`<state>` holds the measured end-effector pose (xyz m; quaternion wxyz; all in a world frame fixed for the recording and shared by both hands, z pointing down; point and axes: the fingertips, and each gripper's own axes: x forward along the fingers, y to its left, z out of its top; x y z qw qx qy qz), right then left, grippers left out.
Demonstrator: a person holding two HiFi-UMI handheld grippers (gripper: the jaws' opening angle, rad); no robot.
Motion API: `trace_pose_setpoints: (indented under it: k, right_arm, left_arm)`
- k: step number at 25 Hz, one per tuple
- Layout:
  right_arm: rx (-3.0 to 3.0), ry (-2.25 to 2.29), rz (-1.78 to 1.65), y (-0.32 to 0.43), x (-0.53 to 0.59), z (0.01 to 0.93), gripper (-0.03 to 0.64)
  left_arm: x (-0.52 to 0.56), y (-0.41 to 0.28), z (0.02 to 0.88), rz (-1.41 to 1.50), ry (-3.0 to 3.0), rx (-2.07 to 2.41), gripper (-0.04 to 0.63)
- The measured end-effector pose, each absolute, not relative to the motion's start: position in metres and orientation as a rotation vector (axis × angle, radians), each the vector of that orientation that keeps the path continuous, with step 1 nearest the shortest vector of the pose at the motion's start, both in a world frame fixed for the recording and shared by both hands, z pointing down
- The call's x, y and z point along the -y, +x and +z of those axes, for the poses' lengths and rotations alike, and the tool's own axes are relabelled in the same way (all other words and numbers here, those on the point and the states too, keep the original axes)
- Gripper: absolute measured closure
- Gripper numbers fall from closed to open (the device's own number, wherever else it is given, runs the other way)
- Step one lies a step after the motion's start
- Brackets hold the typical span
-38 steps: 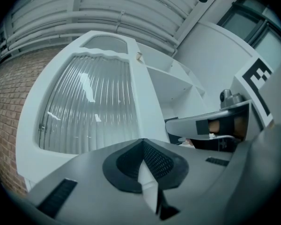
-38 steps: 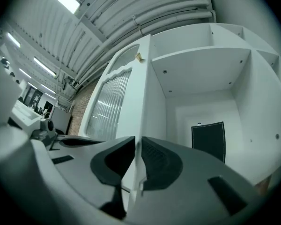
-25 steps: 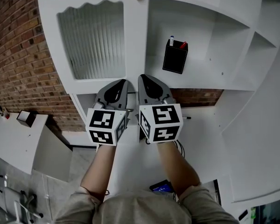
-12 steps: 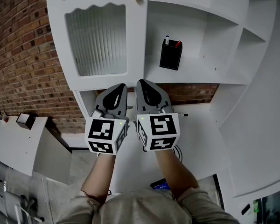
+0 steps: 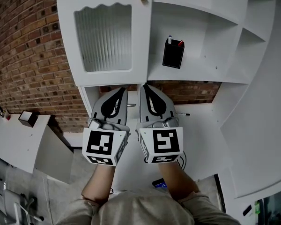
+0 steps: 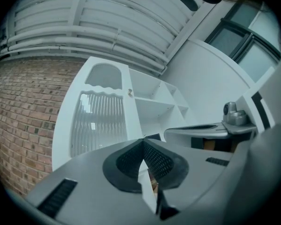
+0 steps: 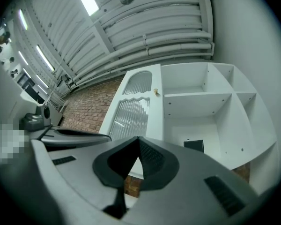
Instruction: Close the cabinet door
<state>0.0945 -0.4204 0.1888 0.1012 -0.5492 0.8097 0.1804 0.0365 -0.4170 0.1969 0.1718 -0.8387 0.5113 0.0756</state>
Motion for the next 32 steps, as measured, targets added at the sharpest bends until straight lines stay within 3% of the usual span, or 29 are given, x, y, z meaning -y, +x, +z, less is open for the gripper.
trace_pose_setpoints:
  k: [32]
  right_arm:
    - [-2.436, -1.567, 0.53, 0.085, 0.346, 0.243, 0.598]
  left_arm:
    - [0.346, 0.028, 0.256, 0.211, -2.406, -1.519, 0.589]
